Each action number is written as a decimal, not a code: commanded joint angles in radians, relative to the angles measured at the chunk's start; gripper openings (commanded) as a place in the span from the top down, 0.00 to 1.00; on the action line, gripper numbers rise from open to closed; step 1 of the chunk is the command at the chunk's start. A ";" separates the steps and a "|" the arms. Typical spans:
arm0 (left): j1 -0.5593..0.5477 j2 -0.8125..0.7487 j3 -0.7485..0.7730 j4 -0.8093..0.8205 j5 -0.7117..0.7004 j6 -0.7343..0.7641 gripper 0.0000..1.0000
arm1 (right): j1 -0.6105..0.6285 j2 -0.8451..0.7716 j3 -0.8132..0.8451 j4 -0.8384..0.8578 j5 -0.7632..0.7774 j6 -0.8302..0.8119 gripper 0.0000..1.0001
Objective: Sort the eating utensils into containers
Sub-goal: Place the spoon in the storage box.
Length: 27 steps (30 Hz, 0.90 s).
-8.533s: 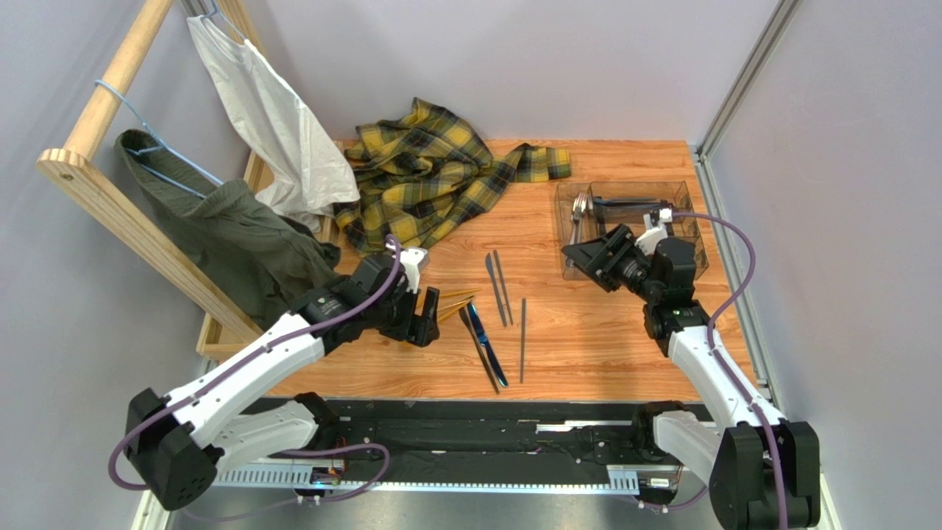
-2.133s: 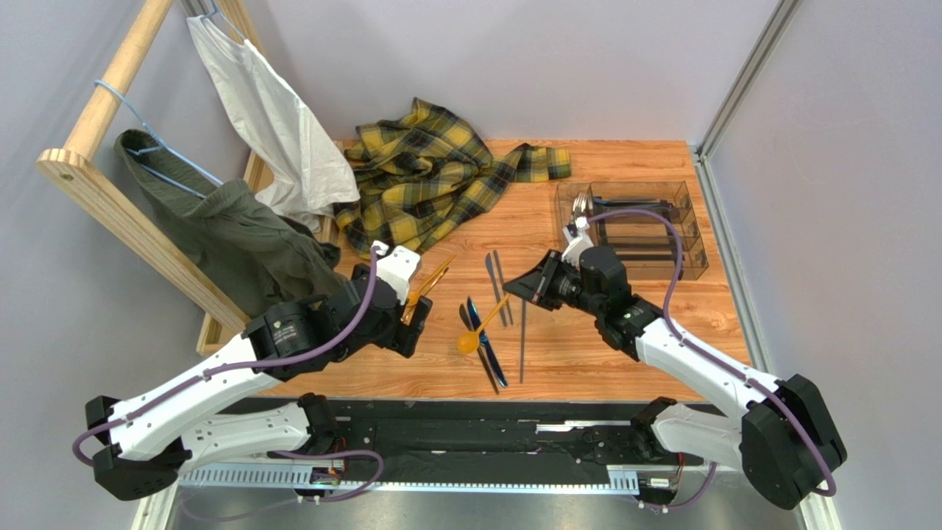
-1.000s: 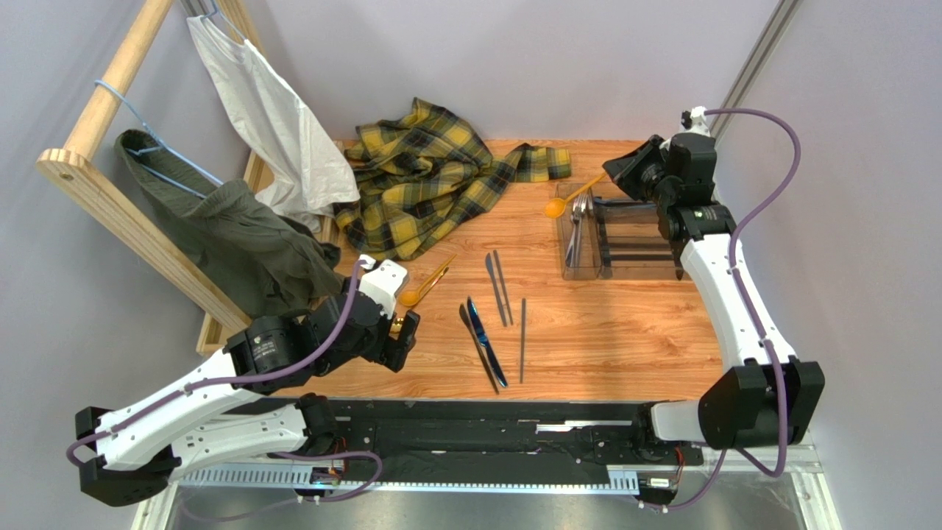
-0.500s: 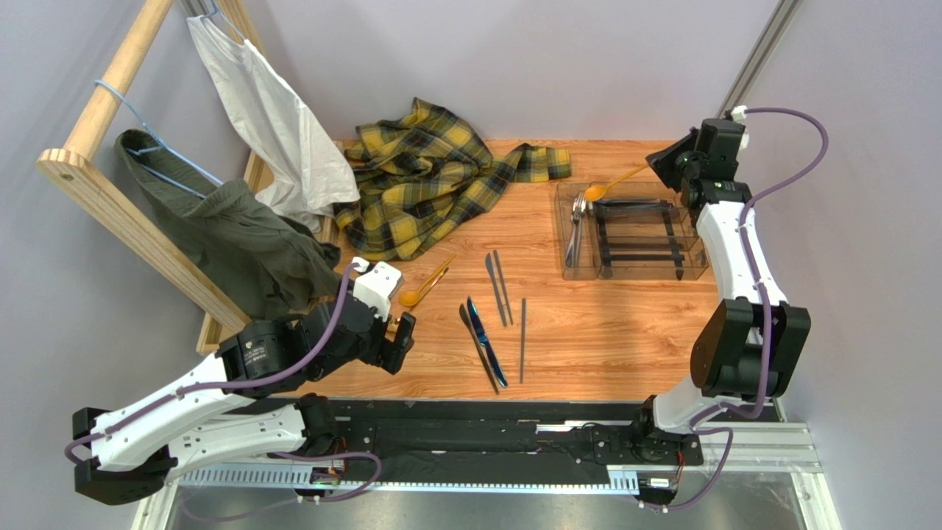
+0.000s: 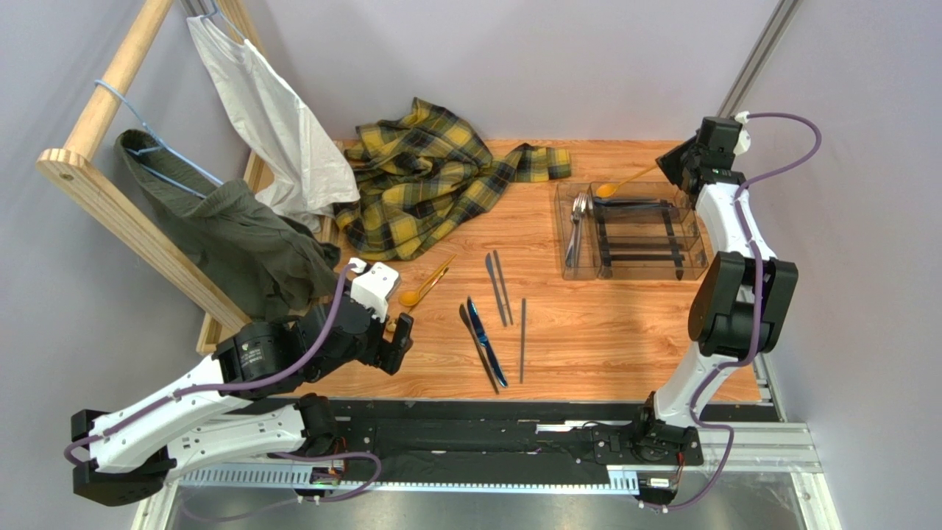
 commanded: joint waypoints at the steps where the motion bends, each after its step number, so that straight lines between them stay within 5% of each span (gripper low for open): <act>1: -0.005 -0.005 -0.001 0.013 -0.010 -0.008 0.07 | -0.009 0.030 0.101 0.044 0.015 -0.005 1.00; 27: -0.005 0.019 -0.001 0.008 -0.029 -0.011 0.06 | -0.030 0.202 0.104 0.056 0.002 -0.025 1.00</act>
